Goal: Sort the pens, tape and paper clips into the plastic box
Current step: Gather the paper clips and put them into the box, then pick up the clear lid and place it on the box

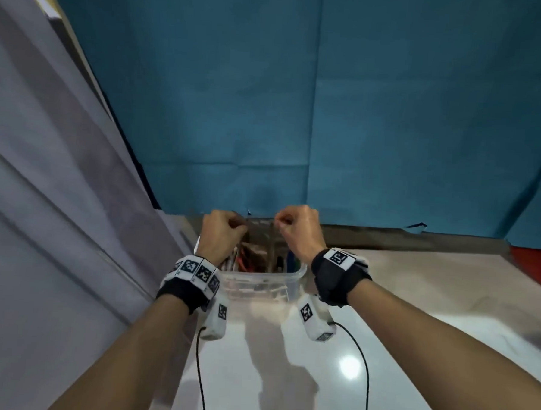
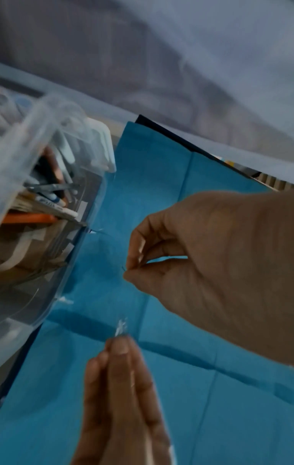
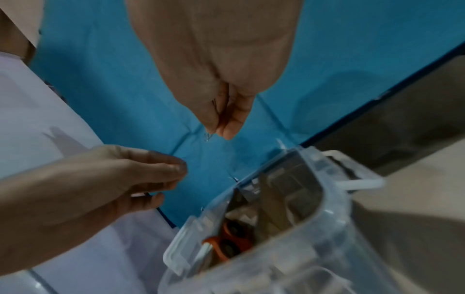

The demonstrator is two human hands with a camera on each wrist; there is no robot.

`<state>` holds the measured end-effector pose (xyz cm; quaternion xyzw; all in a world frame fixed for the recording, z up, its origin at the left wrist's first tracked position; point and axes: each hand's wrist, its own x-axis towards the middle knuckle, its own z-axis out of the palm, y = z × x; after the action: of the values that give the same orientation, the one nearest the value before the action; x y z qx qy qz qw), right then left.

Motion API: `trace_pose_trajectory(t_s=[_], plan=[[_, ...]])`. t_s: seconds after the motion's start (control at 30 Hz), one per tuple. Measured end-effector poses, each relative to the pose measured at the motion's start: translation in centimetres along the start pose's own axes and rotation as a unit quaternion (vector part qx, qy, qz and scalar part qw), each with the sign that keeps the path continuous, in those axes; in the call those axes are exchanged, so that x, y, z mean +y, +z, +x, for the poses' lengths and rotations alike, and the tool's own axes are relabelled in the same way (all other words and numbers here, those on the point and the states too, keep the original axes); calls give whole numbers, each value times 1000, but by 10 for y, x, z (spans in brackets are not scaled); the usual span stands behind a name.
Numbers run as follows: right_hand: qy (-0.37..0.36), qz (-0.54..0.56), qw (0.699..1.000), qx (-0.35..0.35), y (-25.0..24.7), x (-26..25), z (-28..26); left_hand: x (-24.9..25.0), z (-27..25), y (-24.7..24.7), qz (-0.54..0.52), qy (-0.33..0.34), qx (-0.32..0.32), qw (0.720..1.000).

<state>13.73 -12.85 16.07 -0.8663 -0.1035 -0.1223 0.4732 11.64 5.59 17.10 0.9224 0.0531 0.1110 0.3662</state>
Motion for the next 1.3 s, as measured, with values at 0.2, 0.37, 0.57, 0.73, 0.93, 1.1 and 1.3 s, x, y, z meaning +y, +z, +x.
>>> trace_pose_trajectory(t_s=[0.2, 0.37, 0.57, 0.73, 0.93, 1.1, 1.3], plan=[[88, -85, 984, -130, 62, 29, 43, -21, 42, 39, 86, -28, -45, 995], [121, 1, 989, -86, 14, 54, 31, -2, 22, 41, 111, -22, -58, 992], [206, 61, 975, -54, -98, 116, -24, 71, -34, 121, 13, 138, -144, 980], [289, -85, 947, -112, -200, 209, -105, 106, -89, 234, 8, 101, -329, 939], [403, -315, 856, -69, -283, 323, -191, 114, -161, 331, 14, 2, -469, 883], [487, -353, 799, -20, -315, 357, -216, 134, -185, 362, -12, -28, -461, 887], [518, -229, 817, 111, -295, 346, -215, 153, -194, 380, 13, -53, -434, 899]])
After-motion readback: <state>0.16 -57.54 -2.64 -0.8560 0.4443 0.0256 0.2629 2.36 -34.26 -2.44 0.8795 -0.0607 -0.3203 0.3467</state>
